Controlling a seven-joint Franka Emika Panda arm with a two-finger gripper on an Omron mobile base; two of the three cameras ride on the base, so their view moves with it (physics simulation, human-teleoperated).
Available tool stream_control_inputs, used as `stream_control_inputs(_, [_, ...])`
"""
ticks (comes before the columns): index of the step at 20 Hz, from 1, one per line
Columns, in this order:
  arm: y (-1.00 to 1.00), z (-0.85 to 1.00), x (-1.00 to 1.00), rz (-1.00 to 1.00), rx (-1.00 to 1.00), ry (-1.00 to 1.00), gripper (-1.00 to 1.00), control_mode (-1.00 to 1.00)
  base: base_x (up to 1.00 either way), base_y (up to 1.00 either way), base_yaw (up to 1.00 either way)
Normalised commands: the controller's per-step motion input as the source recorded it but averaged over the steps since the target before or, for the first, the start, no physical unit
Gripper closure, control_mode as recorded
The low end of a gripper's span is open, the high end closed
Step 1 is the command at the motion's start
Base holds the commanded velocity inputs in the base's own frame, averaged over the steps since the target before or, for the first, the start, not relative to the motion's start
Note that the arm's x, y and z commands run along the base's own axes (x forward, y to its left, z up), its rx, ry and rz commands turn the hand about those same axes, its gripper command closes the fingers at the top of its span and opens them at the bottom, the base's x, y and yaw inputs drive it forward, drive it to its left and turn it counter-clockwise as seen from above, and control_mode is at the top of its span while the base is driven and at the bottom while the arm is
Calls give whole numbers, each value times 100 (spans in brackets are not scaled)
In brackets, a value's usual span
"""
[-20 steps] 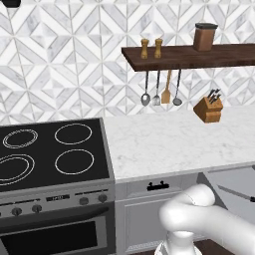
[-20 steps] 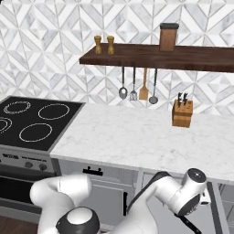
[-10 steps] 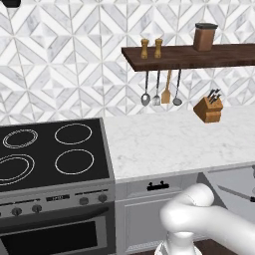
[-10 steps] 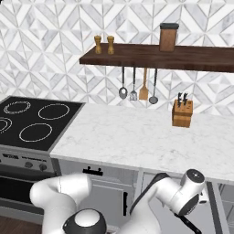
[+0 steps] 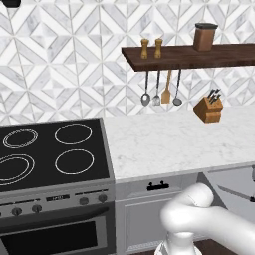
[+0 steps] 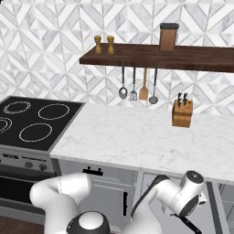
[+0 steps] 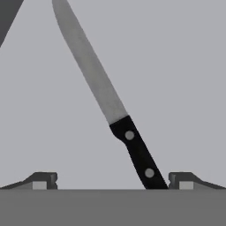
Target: Pick up the knife from the drawer and place it on the cutting board. Then place the meat from the plate to the cutting board.
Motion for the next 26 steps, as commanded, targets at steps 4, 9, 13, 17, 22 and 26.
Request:
stream_control_inputs(4, [0,-19,-3,13,0,0,-100,-100,0,0,0])
stream_control_inputs(9, [0,-4,0,9,0,0,-100,-100,0,0,0])
stream_control_inputs(13, [0,-1,9,2,0,1,-100,-100,0,0,0])
stream_control_inputs(17, [0,-9,17,0,0,6,-100,-100,0,0,0])
stream_control_inputs(22, [0,-16,10,0,0,13,-100,-100,0,0,0])
stream_control_inputs(26, [0,-30,3,0,0,13,-100,-100,0,0,0])
